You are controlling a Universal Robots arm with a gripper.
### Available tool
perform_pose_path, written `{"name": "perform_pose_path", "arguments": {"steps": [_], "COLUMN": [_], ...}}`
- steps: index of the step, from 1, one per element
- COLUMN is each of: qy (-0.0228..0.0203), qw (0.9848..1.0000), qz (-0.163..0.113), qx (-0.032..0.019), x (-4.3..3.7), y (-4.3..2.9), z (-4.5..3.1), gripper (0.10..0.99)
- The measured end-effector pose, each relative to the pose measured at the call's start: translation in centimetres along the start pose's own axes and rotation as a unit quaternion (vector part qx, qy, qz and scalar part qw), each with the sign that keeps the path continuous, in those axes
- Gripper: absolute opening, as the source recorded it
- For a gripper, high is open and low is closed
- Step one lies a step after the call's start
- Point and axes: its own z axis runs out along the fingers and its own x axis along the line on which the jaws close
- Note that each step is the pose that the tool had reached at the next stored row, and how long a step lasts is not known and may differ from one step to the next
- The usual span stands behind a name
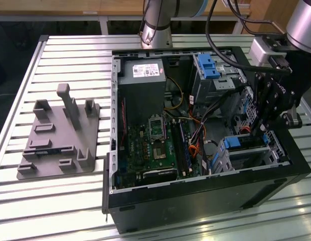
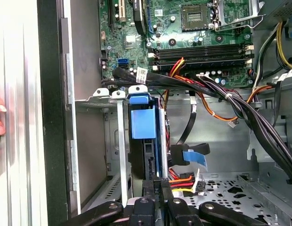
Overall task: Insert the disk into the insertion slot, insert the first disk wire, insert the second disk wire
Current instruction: 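Insert the first disk wire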
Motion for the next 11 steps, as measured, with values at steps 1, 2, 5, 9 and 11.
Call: {"name": "perform_pose_path", "arguments": {"steps": [1, 2, 5, 9, 11], "qy": [0.0, 0.0, -0.0001, 0.0, 0.0], "qw": [1.0, 1.0, 1.0, 1.0, 1.0], "qz": [0.0, 0.0, 0.0, 0.0, 0.0], "qx": [0.0, 0.0, 0.0, 0.0, 0.0], "x": [0.0, -0.01, -0.01, -0.02, -0.02], "y": [0.0, -0.01, -0.01, -0.02, -0.02], "z": [0.01, 0.03, 0.1, 0.22, 0.26], "gripper": [0.173, 0.173, 0.173, 0.173, 0.173]}}
